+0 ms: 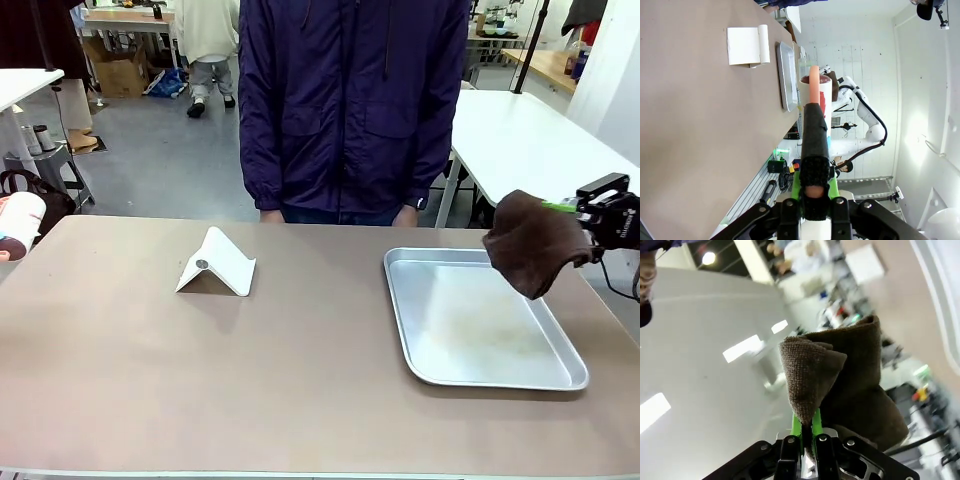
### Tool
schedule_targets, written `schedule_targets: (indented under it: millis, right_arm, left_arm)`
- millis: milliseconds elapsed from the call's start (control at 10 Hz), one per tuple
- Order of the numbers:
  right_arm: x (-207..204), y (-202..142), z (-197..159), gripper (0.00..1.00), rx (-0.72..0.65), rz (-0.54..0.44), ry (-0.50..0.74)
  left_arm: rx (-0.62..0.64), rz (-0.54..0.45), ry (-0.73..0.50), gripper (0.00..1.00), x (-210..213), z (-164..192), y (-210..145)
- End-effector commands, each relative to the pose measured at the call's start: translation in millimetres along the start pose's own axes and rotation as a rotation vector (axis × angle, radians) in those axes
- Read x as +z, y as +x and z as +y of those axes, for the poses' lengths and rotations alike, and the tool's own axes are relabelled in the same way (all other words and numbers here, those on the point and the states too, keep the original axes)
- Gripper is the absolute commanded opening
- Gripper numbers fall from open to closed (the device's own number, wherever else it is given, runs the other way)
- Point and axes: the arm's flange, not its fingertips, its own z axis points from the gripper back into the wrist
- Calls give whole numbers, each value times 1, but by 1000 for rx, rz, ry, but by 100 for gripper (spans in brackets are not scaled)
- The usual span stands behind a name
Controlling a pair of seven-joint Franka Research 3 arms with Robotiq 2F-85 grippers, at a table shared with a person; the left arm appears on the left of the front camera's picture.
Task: Clean the surface of the table.
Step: Clean the area not pointed to by the person, then return the Lint Roller and towel to their original positions.
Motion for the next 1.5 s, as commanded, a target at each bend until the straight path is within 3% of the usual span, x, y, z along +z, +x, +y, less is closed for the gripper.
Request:
schedule_targets:
  millis: [0,200,500,600,1400]
  right_arm:
    - [21,-1,11,8,-108,-23,62]
    - [53,-18,5,8,-74,-127,-14]
    - [80,-33,5,8,74,-300,12]
    - [76,-23,3,8,-28,-179,17]
    - [76,-23,3,8,-28,-179,17]
  left_arm:
    - [-1,-7,-10,22,-1,-6,-1]
    - [-1,-7,-10,22,-1,-6,-1]
    - [-1,-7,-10,22,-1,-6,-1]
    - [-1,-7,-10,22,-1,-6,-1]
    - [-1,-7,-10,22,-1,-6,-1]
